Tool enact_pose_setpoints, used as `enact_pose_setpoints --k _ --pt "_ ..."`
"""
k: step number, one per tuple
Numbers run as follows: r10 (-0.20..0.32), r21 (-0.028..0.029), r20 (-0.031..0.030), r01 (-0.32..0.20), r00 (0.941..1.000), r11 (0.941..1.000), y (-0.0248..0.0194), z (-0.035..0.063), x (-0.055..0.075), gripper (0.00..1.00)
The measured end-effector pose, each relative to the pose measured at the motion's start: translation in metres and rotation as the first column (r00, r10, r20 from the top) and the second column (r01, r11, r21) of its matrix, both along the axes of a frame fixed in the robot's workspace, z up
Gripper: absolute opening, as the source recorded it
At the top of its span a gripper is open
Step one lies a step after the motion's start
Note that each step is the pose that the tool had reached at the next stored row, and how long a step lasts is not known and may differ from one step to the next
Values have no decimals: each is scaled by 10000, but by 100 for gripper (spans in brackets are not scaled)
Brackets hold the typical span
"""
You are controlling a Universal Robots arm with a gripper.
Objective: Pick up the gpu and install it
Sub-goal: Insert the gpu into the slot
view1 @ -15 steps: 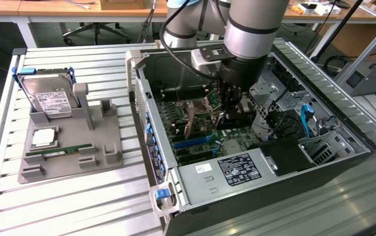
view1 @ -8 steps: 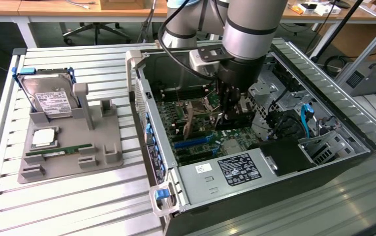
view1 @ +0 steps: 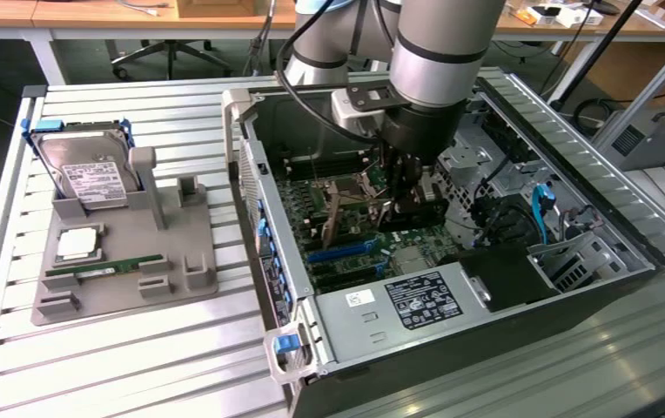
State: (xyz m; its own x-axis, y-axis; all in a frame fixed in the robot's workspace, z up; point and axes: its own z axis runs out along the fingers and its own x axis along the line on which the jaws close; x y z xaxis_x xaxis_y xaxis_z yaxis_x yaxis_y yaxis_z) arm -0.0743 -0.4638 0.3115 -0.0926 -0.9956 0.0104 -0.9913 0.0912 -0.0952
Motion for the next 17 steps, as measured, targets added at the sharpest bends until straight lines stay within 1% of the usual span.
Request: enact_pose_setpoints --k 17 --pt "0 -1 0 0 10000 10000 -3 -25 -60 27"
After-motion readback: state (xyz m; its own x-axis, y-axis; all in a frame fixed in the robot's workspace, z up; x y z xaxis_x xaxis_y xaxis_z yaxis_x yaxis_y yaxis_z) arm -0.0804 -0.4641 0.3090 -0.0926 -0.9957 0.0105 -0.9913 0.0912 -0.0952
